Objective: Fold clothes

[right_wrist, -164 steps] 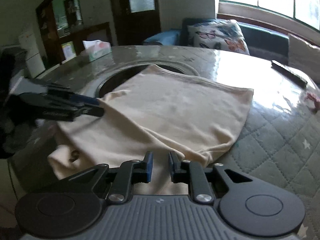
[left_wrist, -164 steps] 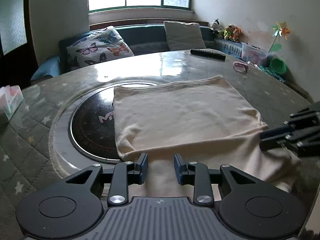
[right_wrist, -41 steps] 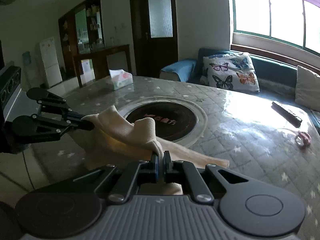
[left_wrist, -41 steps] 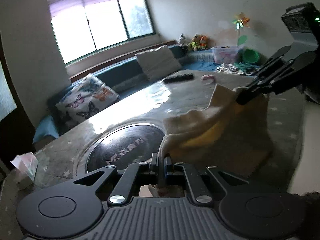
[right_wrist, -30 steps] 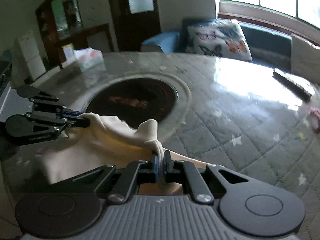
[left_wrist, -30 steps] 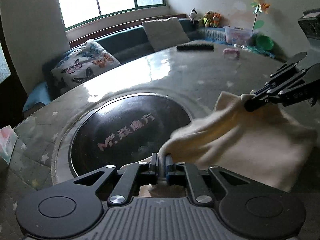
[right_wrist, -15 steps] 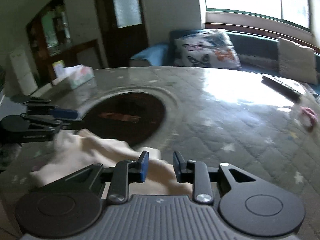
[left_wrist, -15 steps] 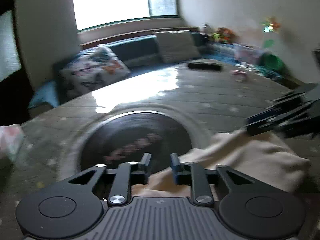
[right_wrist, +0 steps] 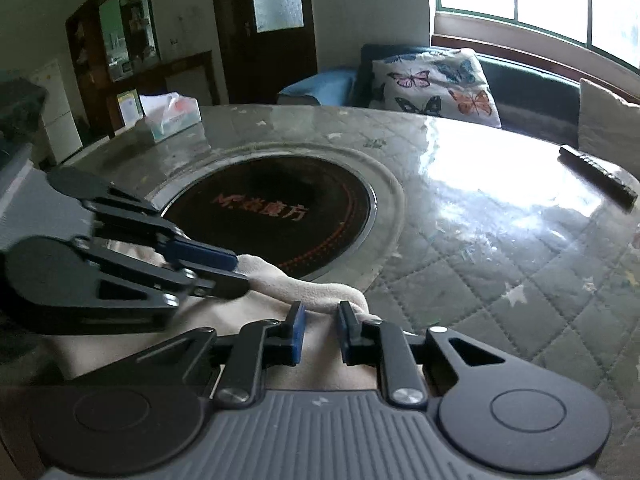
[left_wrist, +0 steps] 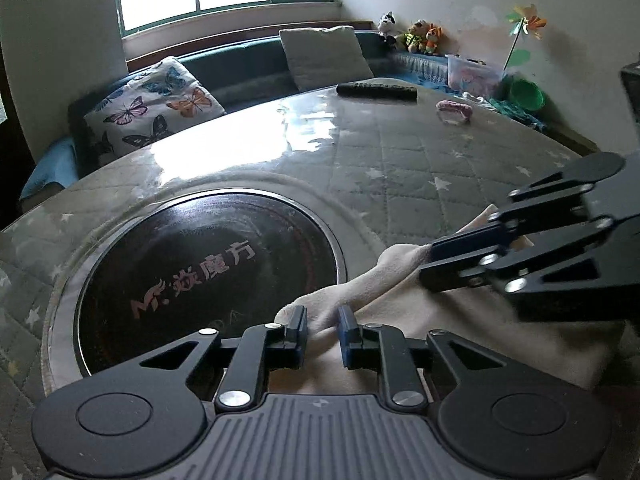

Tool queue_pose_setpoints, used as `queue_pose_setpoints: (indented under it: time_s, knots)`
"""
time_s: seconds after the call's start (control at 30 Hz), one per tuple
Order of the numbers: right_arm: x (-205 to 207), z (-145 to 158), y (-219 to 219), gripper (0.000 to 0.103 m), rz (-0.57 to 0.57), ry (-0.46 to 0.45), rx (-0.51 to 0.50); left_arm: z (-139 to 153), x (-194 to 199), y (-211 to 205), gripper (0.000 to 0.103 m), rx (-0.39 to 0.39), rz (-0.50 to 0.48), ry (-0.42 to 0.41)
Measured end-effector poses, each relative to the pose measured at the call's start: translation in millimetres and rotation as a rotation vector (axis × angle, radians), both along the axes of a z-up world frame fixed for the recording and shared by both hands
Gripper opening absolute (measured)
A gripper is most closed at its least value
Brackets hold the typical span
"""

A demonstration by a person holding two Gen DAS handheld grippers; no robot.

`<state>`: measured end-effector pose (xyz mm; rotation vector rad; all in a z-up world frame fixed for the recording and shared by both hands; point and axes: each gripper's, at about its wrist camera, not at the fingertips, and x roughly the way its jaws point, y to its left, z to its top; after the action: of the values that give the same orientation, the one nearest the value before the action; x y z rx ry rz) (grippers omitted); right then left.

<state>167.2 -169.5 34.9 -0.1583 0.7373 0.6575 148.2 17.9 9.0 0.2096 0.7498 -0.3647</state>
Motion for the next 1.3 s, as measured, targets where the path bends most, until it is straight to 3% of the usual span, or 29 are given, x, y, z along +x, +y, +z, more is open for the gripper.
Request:
queue_pose_setpoints:
  time_s: [0.37,0.73,1.13,1.3]
  knots:
    - [-9.1,-5.5,-52.7,0.02,-0.147,0.042,0.093,-0.7,-3.4,-3.2,0.019,0.021,0.006,-0.017]
    - [-14.3,-2.7,-65.3,0.022,-0.174,0.012,0.087,8.1,-15.2,1.2,0.027,0.019,0.036,-0.057]
    - [-78.5,14.9,-24.0,0.03,0.062,-0.073,0.04,17.0,-99.6,-1.5,0.027,0.024,-0.03,-0.147]
    - [-93.6,7.4,3.2,0.03,0.126,-0.114,-0.001,9.5,-116.0,5.1,0.027,0.034,-0.003,-0.153]
